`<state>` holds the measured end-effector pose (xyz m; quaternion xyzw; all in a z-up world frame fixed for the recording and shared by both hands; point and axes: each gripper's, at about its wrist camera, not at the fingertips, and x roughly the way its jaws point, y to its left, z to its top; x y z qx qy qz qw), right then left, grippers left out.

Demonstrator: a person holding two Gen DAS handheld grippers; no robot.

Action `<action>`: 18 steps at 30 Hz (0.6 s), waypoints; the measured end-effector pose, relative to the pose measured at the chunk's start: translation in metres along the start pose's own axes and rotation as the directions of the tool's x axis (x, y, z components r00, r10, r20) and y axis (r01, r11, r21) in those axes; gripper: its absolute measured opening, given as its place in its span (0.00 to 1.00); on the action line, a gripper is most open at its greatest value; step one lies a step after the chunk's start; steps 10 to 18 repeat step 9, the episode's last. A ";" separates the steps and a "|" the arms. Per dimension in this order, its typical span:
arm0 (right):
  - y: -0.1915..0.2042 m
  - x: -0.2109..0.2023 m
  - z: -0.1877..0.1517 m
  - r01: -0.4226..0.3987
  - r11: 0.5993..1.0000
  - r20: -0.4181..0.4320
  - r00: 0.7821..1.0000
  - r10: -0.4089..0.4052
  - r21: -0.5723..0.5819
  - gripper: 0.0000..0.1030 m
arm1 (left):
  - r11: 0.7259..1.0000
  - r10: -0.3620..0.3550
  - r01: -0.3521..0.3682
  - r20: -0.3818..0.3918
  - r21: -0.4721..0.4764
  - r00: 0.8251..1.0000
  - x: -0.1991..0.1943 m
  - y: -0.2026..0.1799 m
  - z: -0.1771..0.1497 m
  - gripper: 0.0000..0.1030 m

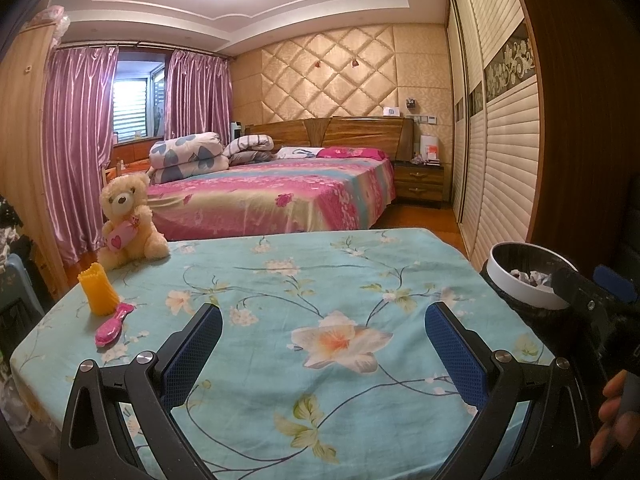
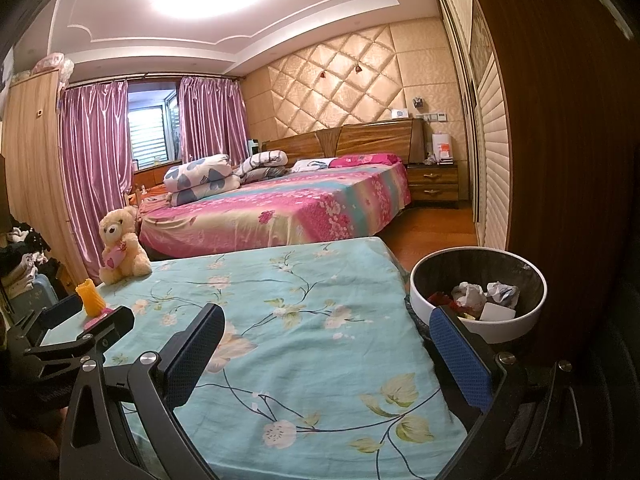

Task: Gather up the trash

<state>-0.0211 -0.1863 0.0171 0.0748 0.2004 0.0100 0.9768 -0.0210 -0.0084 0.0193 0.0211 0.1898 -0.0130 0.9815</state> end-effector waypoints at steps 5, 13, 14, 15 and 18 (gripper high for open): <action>0.004 0.002 -0.004 -0.001 1.000 -0.015 1.000 0.001 0.003 1.00 | 1.000 -0.007 0.007 -0.021 -0.006 1.000 0.007 0.004 0.000 0.99; 0.008 0.006 -0.007 -0.001 1.000 -0.041 0.999 0.002 0.005 1.00 | 1.000 -0.011 0.010 -0.037 -0.009 0.999 0.013 0.006 0.001 0.99; 0.008 0.006 -0.007 -0.001 1.000 -0.041 0.999 0.002 0.005 1.00 | 1.000 -0.011 0.010 -0.037 -0.009 0.999 0.013 0.006 0.001 0.99; 0.008 0.006 -0.007 -0.001 1.000 -0.041 0.999 0.002 0.005 1.00 | 1.000 -0.011 0.010 -0.037 -0.009 0.999 0.013 0.006 0.001 0.99; 0.008 0.006 -0.007 -0.001 1.000 -0.041 0.999 0.002 0.005 1.00 | 1.000 -0.011 0.010 -0.037 -0.009 0.999 0.013 0.006 0.001 0.99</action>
